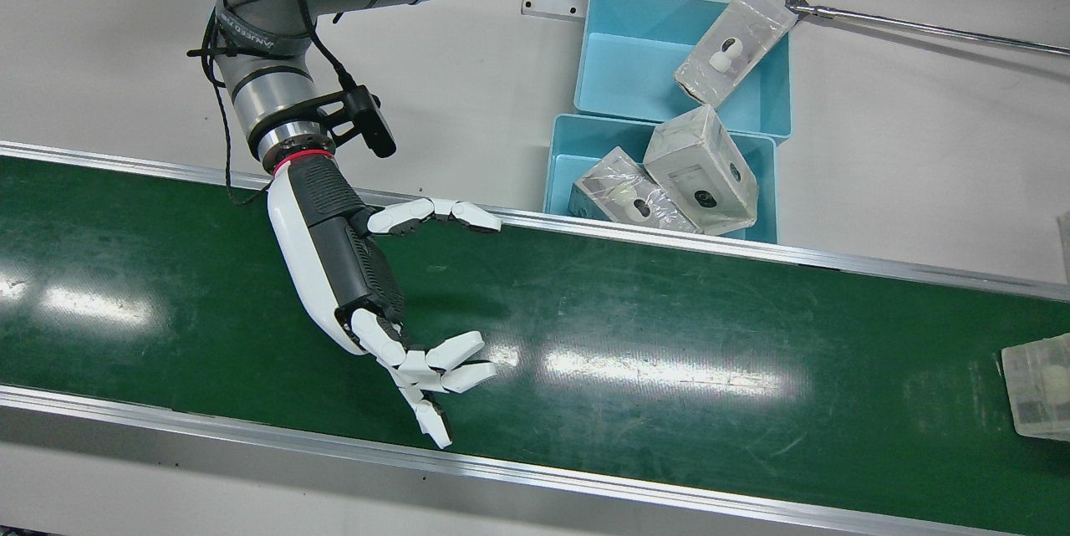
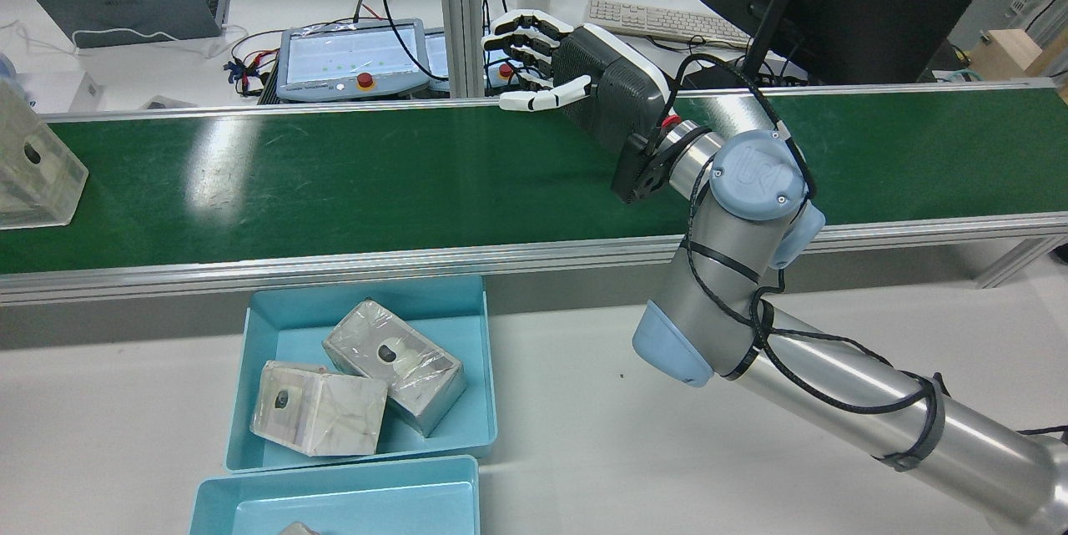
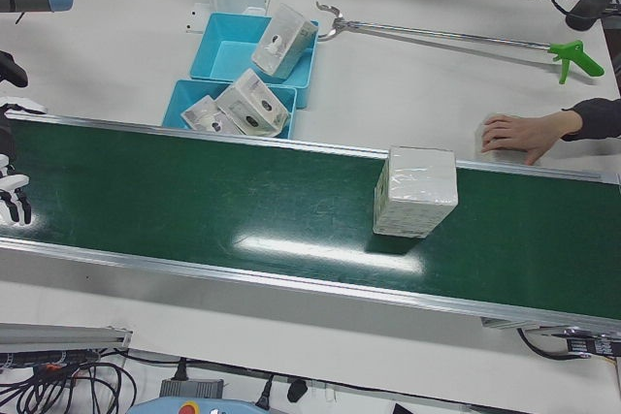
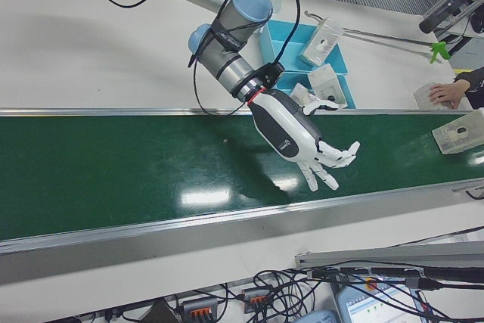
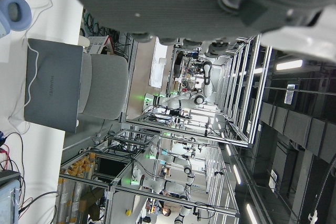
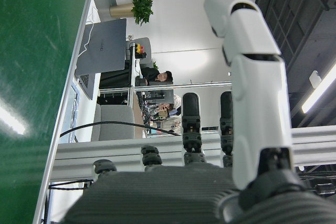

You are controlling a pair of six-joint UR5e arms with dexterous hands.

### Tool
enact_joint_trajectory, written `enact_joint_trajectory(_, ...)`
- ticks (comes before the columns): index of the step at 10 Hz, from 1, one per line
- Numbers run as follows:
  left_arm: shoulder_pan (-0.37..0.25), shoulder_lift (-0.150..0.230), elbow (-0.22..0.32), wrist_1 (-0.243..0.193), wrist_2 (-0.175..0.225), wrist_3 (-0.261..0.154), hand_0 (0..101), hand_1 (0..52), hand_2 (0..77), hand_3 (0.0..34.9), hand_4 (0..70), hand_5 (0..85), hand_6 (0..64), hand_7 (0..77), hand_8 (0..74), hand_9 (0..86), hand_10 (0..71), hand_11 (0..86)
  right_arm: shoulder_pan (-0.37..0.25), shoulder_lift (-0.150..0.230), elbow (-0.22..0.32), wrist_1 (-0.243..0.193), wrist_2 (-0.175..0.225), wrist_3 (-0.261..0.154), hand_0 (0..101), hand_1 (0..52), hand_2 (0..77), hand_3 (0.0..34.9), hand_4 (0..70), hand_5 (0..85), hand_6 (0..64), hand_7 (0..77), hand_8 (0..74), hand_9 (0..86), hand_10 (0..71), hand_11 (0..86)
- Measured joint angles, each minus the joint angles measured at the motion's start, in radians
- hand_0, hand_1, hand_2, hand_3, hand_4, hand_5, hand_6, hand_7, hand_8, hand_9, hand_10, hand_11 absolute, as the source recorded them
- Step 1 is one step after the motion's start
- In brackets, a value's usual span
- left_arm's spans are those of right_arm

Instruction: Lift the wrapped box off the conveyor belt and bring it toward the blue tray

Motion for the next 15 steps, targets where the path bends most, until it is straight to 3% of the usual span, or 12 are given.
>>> enact_joint_trajectory(9, 0.0, 0.0, 0.0, 0.0, 0.0, 0.0, 0, 0.0, 0.5, 0.0, 0.0, 1.1, 0.0, 0.0, 0.0, 0.0, 0.5, 0.0, -0.002, 0.008, 0.001, 0.0, 0.001, -0.018, 50, 19.1, 25.6, 23.1, 15.8, 39.8, 8.7, 32.7, 1.1, 8.2, 0.0, 1.6)
enact_joint_trajectory(10, 0.0, 0.0, 0.0, 0.0, 0.0, 0.0, 0, 0.0, 0.5, 0.0, 0.0, 1.1, 0.0, 0.0, 0.0, 0.0, 0.5, 0.0, -0.002, 0.007, 0.004, 0.0, 0.0, -0.018, 47, 17.5, 19.1, 23.9, 15.8, 39.8, 8.7, 32.2, 1.1, 8.2, 0.0, 1.6)
enact_joint_trajectory(11, 0.0, 0.0, 0.0, 0.0, 0.0, 0.0, 0, 0.0, 1.1, 0.0, 0.0, 1.1, 0.0, 0.5, 0.0, 0.0, 0.0, 0.0, -0.003, 0.008, 0.006, 0.0, 0.0, -0.018, 53, 24.5, 27.3, 23.9, 15.8, 39.8, 8.7, 32.7, 1.1, 8.2, 0.0, 1.6)
enact_joint_trajectory(12, 0.0, 0.0, 0.0, 0.0, 0.0, 0.0, 0, 0.0, 0.5, 0.0, 0.0, 1.1, 0.0, 0.0, 0.0, 0.0, 0.5, 0.0, -0.005, 0.008, 0.009, -0.004, 0.001, -0.018, 55, 28.4, 35.5, 22.8, 16.4, 42.5, 8.7, 32.7, 1.1, 8.2, 0.0, 1.6)
enact_joint_trajectory(13, 0.0, 0.0, 0.0, 0.0, 0.0, 0.0, 0, 0.0, 0.5, 0.0, 0.0, 1.1, 0.0, 0.5, 0.0, 0.0, 0.5, 0.0, -0.006, 0.008, 0.012, -0.015, 0.001, -0.019, 55, 28.4, 35.5, 22.8, 16.4, 42.5, 8.7, 32.7, 1.1, 8.2, 0.0, 1.6)
enact_joint_trajectory(14, 0.0, 0.0, 0.0, 0.0, 0.0, 0.0, 0, 0.0, 0.5, 0.0, 0.0, 1.1, 0.0, 0.5, 0.0, 0.0, 0.5, 0.0, -0.007, 0.006, 0.017, -0.034, 0.0, -0.019, 54, 21.3, 34.9, 22.4, 18.0, 42.0, 10.4, 35.5, 3.3, 9.3, 0.0, 1.6)
enact_joint_trajectory(15, 0.0, 0.0, 0.0, 0.0, 0.0, 0.0, 0, 0.0, 0.5, 0.0, 0.0, 1.1, 0.0, 0.0, 0.0, 0.0, 0.5, 0.0, -0.007, 0.006, 0.026, -0.064, 0.0, -0.018, 53, 20.2, 25.6, 22.1, 16.9, 39.8, 9.3, 32.2, 0.0, 4.9, 0.0, 1.6)
